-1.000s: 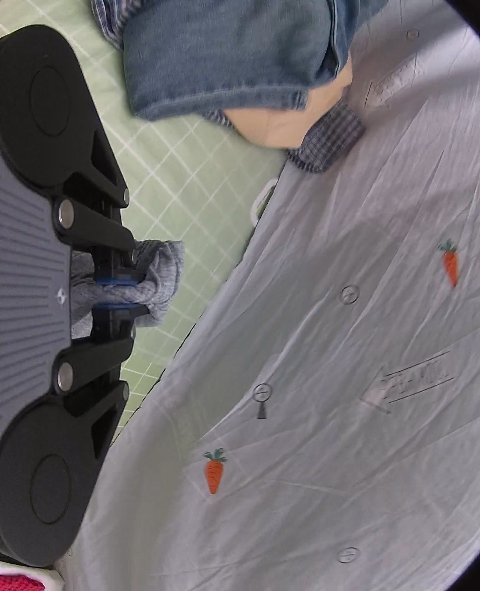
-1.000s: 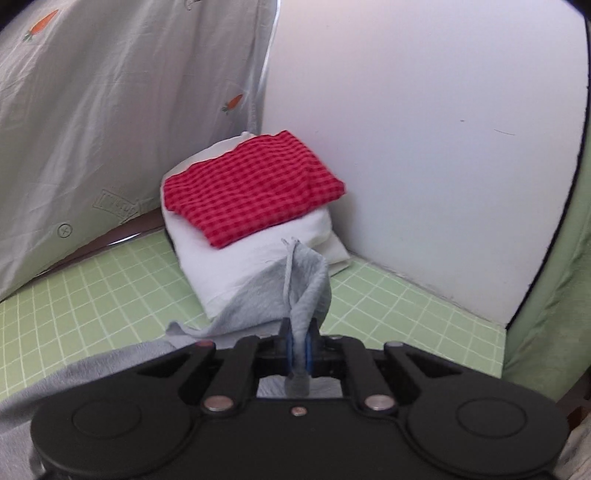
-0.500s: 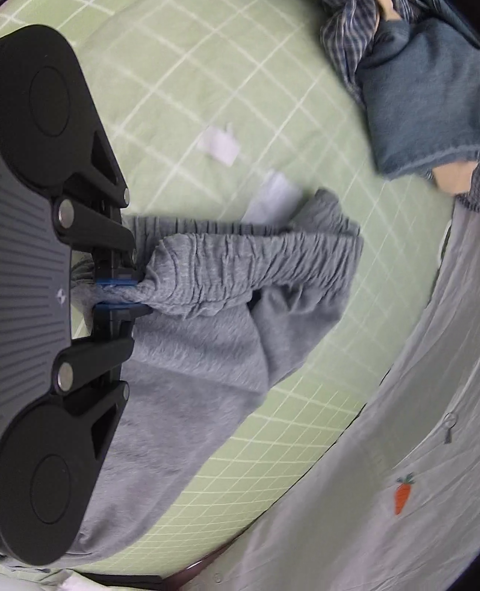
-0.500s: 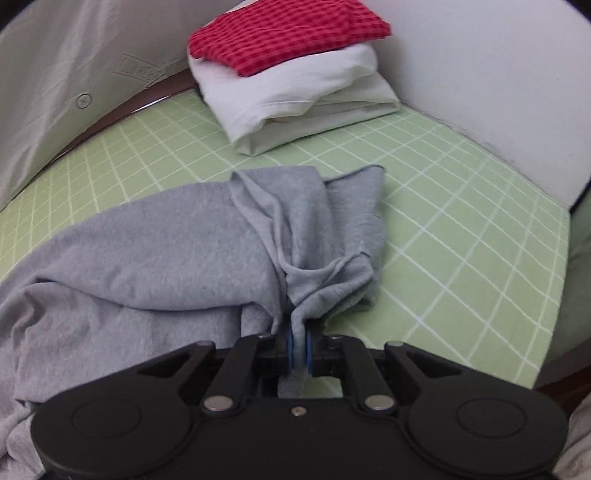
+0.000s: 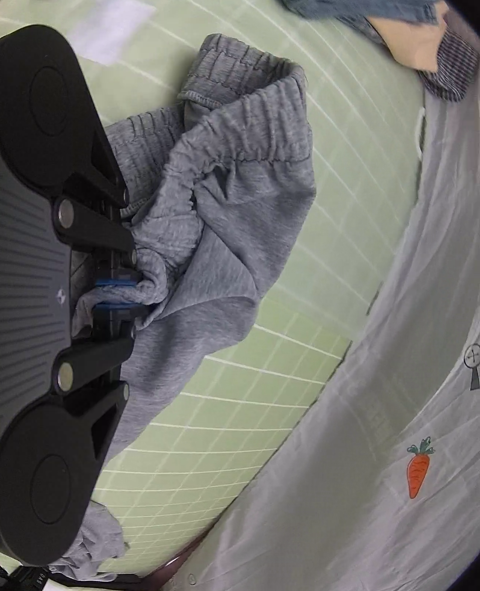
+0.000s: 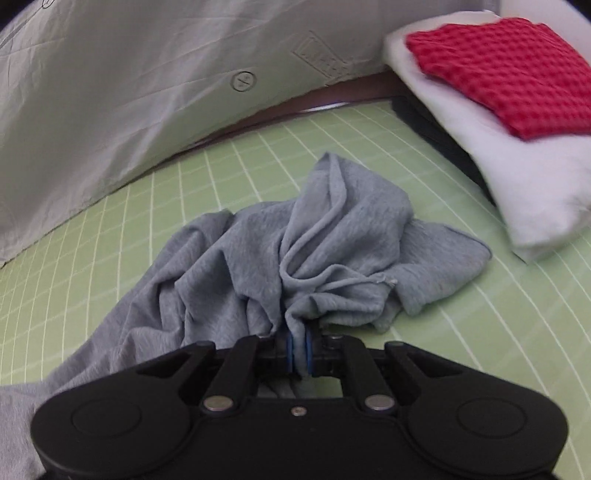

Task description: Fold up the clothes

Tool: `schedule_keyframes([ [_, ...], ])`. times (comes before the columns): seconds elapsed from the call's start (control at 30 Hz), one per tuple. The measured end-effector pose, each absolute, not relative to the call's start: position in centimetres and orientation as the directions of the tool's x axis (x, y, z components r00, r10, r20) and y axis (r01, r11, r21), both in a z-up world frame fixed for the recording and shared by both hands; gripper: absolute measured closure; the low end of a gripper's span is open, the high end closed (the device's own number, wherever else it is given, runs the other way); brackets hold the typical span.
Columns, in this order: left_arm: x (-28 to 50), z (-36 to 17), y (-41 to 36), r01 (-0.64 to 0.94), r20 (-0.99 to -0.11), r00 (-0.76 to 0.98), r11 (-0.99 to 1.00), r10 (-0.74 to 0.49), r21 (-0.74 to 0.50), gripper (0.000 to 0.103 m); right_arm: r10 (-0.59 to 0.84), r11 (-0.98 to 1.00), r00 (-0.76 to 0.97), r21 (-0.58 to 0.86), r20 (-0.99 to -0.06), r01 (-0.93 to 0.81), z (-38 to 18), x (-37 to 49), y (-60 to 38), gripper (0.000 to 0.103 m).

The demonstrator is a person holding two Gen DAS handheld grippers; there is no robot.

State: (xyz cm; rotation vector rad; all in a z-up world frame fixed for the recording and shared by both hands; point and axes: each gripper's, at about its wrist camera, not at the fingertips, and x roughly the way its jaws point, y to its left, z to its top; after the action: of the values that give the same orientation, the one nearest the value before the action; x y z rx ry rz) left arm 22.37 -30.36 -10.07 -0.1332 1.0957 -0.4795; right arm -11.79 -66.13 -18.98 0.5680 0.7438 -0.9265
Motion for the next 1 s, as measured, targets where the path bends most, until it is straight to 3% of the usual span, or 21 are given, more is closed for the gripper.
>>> schedule_keyframes([
  [0.13, 26.7, -10.0, -33.8, 0.294, -0.808, 0.392, 0.892, -0.44, -0.343, 0.094, -0.509, 0.532, 0.406, 0.093, -0.759, 0.842, -19.1, -5.0, -70.1, 0.095],
  [0.27, 27.6, -7.2, -33.4, 0.297, -0.786, 0.441, 0.897, -0.433, -0.328, 0.094, -0.542, 0.544, 0.413, 0.068, -0.732, 0.836, -17.0, -3.6, -70.9, 0.096],
  [0.47, 22.7, -2.6, -23.9, 0.249, -0.739, 0.546, 0.918, -0.395, -0.307, 0.095, -0.704, 0.486, 0.37, -0.032, -0.606, 0.873, -12.3, -14.3, -66.3, 0.097],
  [0.6, 18.2, -1.8, -14.8, 0.143, -0.738, 0.603, 0.951, -0.304, -0.274, 0.095, -0.801, 0.344, 0.22, -0.127, -0.557, 0.93, -10.8, -24.0, -62.6, 0.097],
  [0.77, 13.8, -4.0, -6.2, -0.032, -0.794, 0.585, 0.973, -0.168, -0.229, 0.095, -0.749, 0.14, 0.047, -0.09, -0.661, 0.986, -13.6, -34.8, -61.4, 0.096],
  [0.93, 10.3, -5.6, -3.6, -0.099, -0.818, 0.555, 0.964, -0.152, -0.247, 0.094, -0.699, 0.101, 0.06, -0.014, -0.712, 0.995, -15.3, -37.2, -59.9, 0.094],
  [0.97, 9.9, -5.7, -3.5, -0.104, -0.82, 0.553, 0.964, -0.148, -0.244, 0.094, -0.701, 0.105, 0.062, -0.017, -0.71, 0.994, -15.3, -36.9, -59.6, 0.092],
  [1.0, 9.6, -5.9, -3.4, -0.11, -0.822, 0.552, 0.964, -0.143, -0.241, 0.094, -0.704, 0.11, 0.064, -0.02, -0.708, 0.994, -15.2, -36.7, -59.3, 0.078],
])
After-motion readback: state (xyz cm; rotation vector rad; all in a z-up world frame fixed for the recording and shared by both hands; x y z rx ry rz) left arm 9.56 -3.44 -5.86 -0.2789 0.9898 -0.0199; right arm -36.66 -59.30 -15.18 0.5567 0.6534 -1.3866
